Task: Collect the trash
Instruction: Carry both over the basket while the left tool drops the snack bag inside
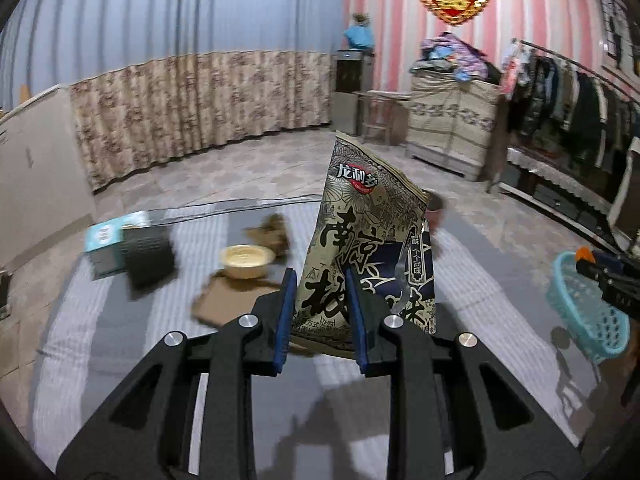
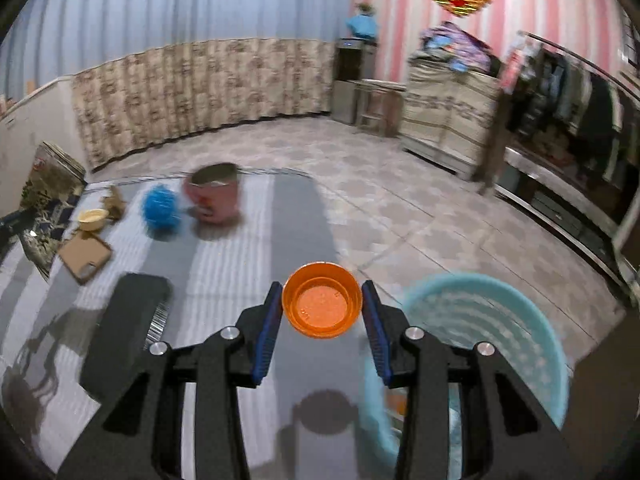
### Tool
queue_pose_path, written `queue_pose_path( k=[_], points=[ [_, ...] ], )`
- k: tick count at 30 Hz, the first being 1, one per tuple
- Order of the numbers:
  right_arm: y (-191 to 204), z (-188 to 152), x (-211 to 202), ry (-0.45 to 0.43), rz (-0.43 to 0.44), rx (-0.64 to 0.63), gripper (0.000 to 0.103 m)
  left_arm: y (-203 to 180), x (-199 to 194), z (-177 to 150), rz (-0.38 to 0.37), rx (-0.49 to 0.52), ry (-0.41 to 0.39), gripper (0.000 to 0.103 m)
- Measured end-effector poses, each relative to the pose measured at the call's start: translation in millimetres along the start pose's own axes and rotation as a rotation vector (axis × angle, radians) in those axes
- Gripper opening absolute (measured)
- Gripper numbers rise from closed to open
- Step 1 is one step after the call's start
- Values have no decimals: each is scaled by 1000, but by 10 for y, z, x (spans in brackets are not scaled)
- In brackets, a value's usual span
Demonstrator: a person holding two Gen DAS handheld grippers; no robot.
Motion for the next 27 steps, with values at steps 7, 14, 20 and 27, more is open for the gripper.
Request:
queue_pose_path(
  k=[7,14,20,27],
  points=[
    [-866,-378,-114,1,-148,123,40,-983,105,-12,-132,73,4,24],
    [-1374,-513,-89,-19,-179,245,40,-1999,229,-102,-245,173,17,24],
    [-1591,-609,-7,-14,-206,287,40,-2732,353,-204,-345,217,37,24],
    [-1788,-698,139,4,-198,355,40,-3309,646,-378,-396,258,101,29]
  ],
)
Point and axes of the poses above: each gripper's, at about its wrist camera, not at the fingertips, and x roughly the way its jaws point, y to its left, z to its top, the point moved 5 cm from there along x, roughly the way its jaws point, and after that the axes turned 5 degrees about y, right-handed, at the moved point
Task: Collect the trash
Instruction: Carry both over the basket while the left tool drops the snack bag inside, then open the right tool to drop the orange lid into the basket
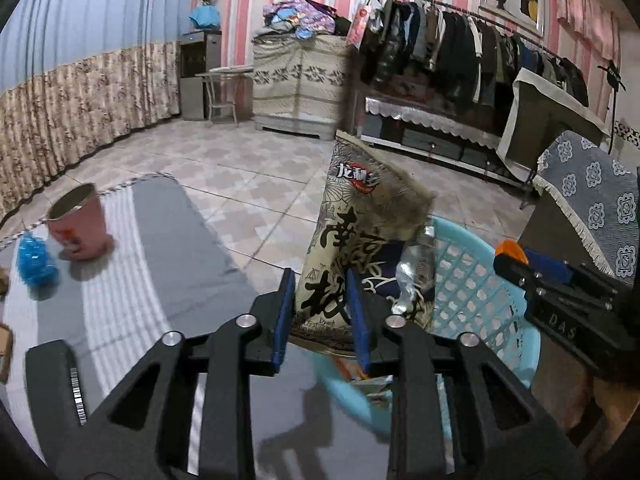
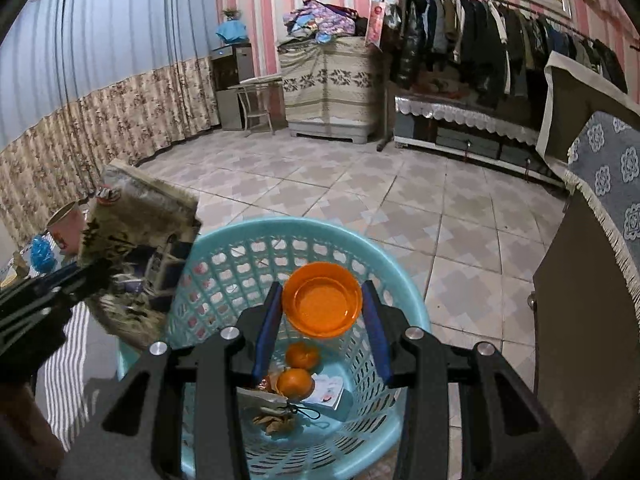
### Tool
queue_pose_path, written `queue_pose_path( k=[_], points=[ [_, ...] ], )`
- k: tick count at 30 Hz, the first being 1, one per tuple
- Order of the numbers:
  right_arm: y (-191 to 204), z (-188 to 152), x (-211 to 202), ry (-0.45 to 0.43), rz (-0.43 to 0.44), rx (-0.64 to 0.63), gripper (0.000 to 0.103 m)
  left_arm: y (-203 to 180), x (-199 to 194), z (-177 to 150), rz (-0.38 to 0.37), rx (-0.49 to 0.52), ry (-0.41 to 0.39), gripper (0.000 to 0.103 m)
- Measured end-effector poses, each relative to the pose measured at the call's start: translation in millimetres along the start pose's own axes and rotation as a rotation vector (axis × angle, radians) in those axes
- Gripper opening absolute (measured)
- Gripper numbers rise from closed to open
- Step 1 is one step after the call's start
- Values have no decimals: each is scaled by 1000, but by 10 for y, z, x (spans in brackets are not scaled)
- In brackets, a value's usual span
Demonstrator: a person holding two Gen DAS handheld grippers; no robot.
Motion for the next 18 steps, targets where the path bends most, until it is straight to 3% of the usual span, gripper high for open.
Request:
queue_pose_path(
  k=[2,6,10,15,18],
  points=[
    [-14,-17,54,12,5,11,40,-56,79,2,-10,4,22,35],
    [-12,-8,113,14,9,16,40,-54,88,44,12,4,8,63],
    [76,-43,188,38,11,-7,40,19,29,77,42,0,2,67],
    [186,-65,208,44,16,-32,40,194,-127,76,98,-30,-27,83],
    [210,-71,239,51,22,-30,40,301,-229,82,123,-47,-38,87]
  ],
)
Point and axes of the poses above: each gripper's, at about its wrist camera, not at the fingertips, and x roughly the way its jaws point, y to its left, z to its top, the point moved 5 cm from there along x, roughly the way its jaws point, and after that the axes turned 5 degrees about y, right-handed, at the moved point
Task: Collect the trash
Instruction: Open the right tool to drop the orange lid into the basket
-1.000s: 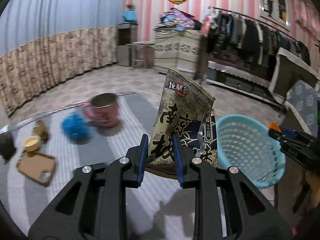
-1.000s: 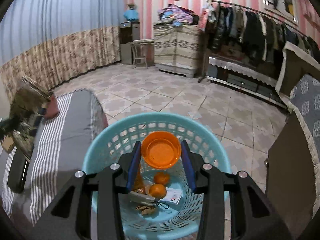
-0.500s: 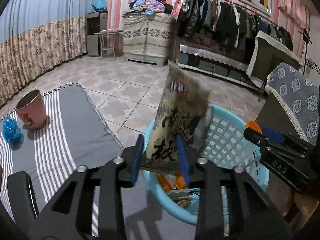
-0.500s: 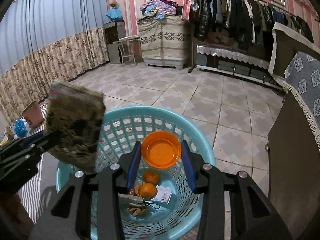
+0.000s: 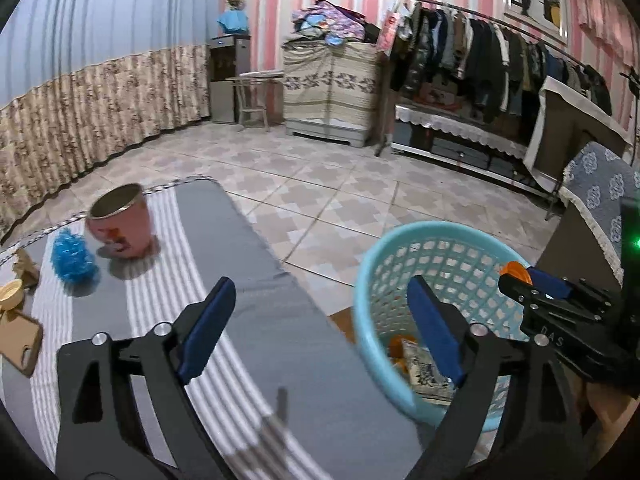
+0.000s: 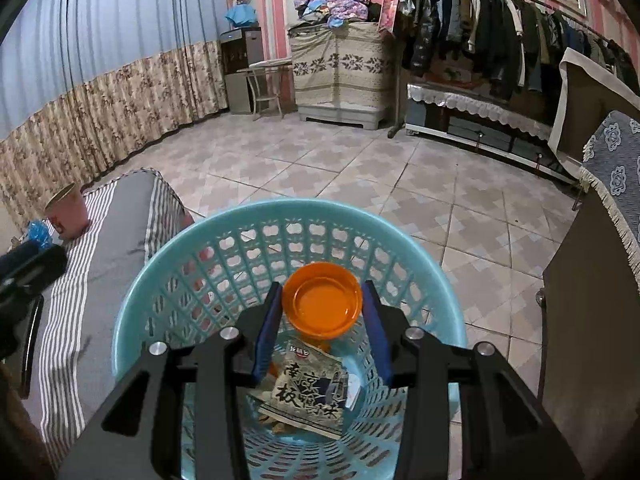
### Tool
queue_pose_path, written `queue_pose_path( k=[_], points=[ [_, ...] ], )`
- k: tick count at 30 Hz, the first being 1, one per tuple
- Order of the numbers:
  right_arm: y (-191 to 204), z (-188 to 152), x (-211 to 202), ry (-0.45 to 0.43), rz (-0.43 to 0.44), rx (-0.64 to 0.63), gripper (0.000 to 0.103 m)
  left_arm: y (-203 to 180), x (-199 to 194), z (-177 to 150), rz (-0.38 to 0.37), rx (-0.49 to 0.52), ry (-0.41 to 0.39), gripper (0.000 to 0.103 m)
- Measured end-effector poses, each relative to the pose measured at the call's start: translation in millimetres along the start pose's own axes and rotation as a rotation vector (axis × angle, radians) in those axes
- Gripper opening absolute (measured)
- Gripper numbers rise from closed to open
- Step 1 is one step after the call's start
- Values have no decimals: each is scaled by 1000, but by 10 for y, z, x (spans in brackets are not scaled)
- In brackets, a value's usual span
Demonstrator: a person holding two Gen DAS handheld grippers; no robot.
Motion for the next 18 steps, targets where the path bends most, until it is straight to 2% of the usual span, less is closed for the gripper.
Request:
queue_pose_path(
  k=[1,3,4,6,12,18],
  points=[
    [10,9,14,1,8,5,43,53,-30,-4,4,-7,-4,87],
    [50,7,28,1,3,-1,57,209,-111,-13,17,-37,-10,91],
    [73,-1,28,-6,-12,-9,70,249,-135,-12,19,-45,-12,92],
    [118,-4,14,-17,-21,-27,77,393,-207,-33,34,-66,-14,93],
    [197,-6,-93,-38,-36,-54,88,840,-464,-67,106,-124,-32,96],
    [473,-42,-303,-59,11,-96,89,1297,-792,-177,199,-157,-56,97]
  ],
)
Point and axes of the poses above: each gripper's, at about its wrist camera, not at the fingertips, and x roughly the way its jaws point, y to its left, z to its top, the point moved 5 cm from there along x, roughly the way its jaws point, and after that the axes turned 5 degrees about y, right-handed, at the moved point
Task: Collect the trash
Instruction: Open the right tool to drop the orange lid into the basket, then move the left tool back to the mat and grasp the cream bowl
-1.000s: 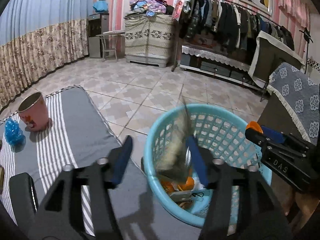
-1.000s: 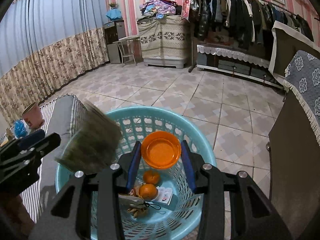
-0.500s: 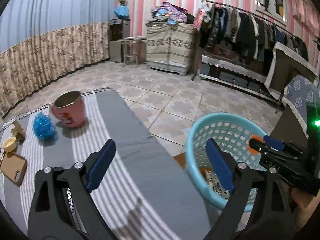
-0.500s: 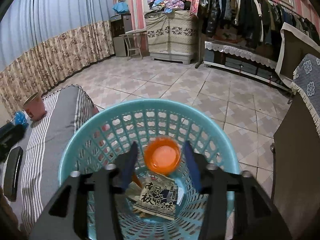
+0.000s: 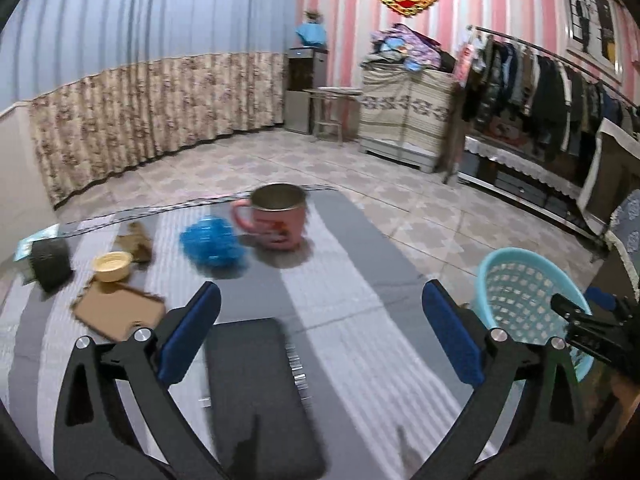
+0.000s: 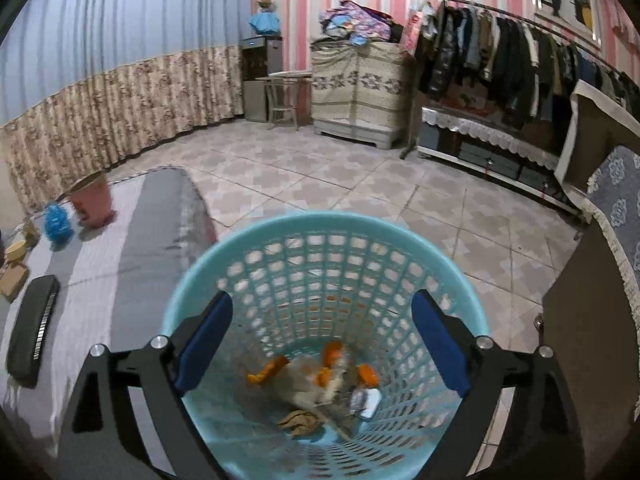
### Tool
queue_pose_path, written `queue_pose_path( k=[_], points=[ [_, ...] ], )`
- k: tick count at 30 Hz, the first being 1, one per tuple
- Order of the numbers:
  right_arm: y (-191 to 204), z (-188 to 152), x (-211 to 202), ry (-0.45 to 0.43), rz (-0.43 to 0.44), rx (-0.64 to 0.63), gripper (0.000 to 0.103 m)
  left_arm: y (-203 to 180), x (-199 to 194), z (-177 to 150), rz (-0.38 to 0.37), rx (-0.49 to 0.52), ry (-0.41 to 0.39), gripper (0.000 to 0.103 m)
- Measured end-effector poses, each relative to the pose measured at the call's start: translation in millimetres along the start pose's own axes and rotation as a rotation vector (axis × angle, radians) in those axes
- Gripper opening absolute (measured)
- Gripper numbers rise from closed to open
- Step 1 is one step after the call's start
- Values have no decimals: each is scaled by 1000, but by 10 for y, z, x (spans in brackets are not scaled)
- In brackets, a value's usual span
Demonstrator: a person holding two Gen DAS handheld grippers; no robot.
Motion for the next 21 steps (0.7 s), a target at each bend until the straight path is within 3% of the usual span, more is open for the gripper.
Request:
queue_pose_path(
  k=[10,21],
  points=[
    [925,-1,-338,-30,157,-122,90,826,-403,-172,108,-56,-4,97],
    [1754,-62,-505,-33,249,-220,90,1528,-699,-265,195,-119,-22,97]
  ],
)
Point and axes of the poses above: each gripper's, at about its wrist camera, not at the fingertips, and x roughly the way its jaws point, y to its left, z to its top, the point moved 5 cm from there along x, roughly the way its jaws point, and after that the axes turned 5 degrees about y, right-handed, at the moved point
